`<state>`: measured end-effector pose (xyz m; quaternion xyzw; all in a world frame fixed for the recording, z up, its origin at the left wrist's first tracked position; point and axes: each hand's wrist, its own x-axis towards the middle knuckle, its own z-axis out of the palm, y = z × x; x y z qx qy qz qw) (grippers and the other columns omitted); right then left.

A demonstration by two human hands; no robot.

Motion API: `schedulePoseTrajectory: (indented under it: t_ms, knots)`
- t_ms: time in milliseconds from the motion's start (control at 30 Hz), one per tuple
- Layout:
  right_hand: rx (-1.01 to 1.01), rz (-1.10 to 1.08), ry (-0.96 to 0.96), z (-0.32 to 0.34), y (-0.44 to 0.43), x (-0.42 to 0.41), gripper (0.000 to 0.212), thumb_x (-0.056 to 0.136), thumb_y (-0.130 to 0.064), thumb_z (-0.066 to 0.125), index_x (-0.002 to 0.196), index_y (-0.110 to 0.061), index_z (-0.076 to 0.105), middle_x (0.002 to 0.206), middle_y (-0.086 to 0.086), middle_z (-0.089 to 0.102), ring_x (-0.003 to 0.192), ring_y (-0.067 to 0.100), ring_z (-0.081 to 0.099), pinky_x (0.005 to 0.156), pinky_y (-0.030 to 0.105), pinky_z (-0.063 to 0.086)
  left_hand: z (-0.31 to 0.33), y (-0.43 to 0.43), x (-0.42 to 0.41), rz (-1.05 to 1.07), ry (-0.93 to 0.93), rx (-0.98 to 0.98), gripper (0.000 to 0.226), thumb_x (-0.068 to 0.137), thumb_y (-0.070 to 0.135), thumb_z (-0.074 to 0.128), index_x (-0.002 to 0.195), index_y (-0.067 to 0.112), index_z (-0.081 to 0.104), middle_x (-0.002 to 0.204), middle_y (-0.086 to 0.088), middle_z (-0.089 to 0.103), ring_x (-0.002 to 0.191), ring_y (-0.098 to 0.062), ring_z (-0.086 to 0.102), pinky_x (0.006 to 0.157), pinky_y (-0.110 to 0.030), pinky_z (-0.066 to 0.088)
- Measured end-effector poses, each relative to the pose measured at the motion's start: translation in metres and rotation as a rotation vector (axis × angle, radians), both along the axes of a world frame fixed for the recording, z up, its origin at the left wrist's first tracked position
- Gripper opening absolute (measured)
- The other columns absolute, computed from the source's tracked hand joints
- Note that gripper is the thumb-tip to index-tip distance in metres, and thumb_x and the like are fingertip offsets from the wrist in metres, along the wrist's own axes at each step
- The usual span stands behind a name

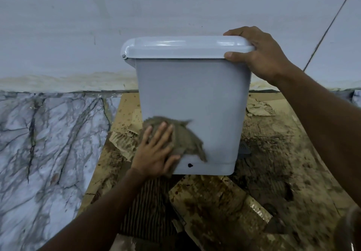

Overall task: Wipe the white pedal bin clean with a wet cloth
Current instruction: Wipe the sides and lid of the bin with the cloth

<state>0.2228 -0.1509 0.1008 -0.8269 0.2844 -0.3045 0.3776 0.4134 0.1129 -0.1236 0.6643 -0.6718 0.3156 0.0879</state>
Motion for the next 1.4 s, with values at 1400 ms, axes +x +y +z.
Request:
schedulePoseTrajectory:
  t_ms: [1400]
  knots:
    - [0.013,-0.011,0.011,0.003,0.004,-0.002,0.050,0.071,-0.038,0.072,0.120,-0.032,0.066,0.127,-0.004,0.057,0.116,0.009,0.053,0.095,0.023,0.042,0.082,-0.123,-0.100,-0.001,0.160,-0.016,0.053,0.104,0.050,0.034,0.145,0.022,0.052,0.164,-0.018,0.025,0.155,-0.037,0.008,0.123,-0.060,-0.009]
